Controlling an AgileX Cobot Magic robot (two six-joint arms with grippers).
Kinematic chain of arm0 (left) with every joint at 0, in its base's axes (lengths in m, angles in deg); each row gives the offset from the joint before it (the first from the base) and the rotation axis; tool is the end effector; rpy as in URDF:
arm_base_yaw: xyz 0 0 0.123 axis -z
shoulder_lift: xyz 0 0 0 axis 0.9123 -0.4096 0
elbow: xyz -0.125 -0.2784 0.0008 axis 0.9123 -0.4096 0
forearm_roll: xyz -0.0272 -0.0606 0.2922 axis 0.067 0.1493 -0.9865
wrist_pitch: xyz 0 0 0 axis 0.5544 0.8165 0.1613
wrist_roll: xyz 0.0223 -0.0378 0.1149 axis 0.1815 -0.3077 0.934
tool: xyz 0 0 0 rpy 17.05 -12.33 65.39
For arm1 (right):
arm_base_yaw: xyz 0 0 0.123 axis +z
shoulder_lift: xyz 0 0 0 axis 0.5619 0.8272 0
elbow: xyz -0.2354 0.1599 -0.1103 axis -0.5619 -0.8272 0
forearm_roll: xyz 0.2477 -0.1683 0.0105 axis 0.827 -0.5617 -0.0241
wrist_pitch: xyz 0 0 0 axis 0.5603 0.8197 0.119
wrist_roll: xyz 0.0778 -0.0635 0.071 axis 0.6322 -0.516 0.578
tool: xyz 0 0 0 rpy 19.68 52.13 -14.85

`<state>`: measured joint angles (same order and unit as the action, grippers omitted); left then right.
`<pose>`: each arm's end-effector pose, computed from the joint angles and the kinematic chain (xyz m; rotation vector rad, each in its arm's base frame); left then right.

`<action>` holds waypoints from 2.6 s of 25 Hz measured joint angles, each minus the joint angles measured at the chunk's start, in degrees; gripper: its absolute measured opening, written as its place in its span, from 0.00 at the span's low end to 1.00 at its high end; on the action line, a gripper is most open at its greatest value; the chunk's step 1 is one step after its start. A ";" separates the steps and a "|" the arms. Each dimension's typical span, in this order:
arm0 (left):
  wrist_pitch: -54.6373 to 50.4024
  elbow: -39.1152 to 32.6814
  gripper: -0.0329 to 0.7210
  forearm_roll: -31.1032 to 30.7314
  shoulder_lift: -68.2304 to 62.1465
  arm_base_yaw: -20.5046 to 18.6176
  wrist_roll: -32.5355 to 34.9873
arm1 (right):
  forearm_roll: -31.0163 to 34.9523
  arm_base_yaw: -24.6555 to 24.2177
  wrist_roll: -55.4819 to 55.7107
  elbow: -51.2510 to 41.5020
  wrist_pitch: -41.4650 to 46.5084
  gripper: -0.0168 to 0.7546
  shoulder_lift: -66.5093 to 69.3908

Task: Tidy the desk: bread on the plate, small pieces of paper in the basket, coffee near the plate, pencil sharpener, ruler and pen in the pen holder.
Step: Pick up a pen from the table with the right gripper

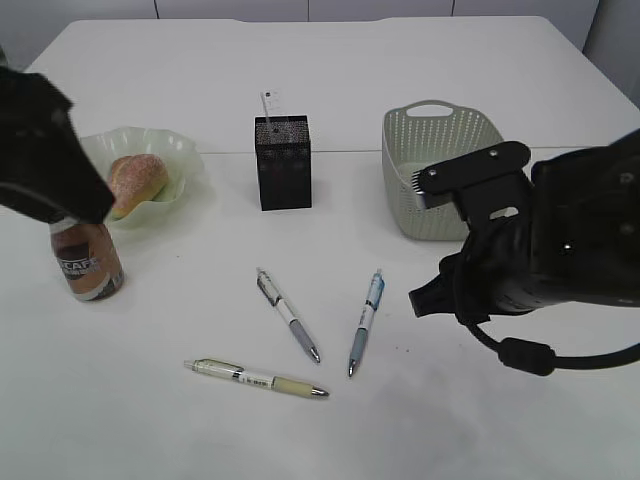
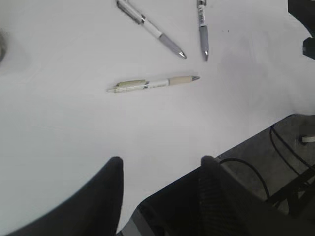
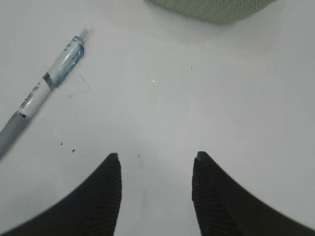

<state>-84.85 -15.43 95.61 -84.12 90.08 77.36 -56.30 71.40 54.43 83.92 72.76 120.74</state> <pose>0.2749 -0.1572 0.3339 0.4456 2.7509 -0.4959 0.3088 0.1657 0.1545 -0.2984 2.4988 -0.2507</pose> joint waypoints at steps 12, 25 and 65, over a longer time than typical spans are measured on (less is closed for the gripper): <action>-0.11 14.61 0.54 -1.66 -18.29 8.80 -0.66 | 10.78 0.00 0.00 0.62 3.93 0.47 0.00; -0.30 15.67 0.54 -2.66 -21.56 8.80 -0.86 | 40.94 0.00 -22.77 10.68 15.30 0.47 -0.09; -3.10 18.00 0.54 -16.50 -21.23 8.59 -9.26 | 57.33 -3.00 -20.58 30.72 14.34 0.47 13.29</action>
<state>-87.95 2.57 79.11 -105.35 98.66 68.10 1.04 68.40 33.85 114.64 87.10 134.03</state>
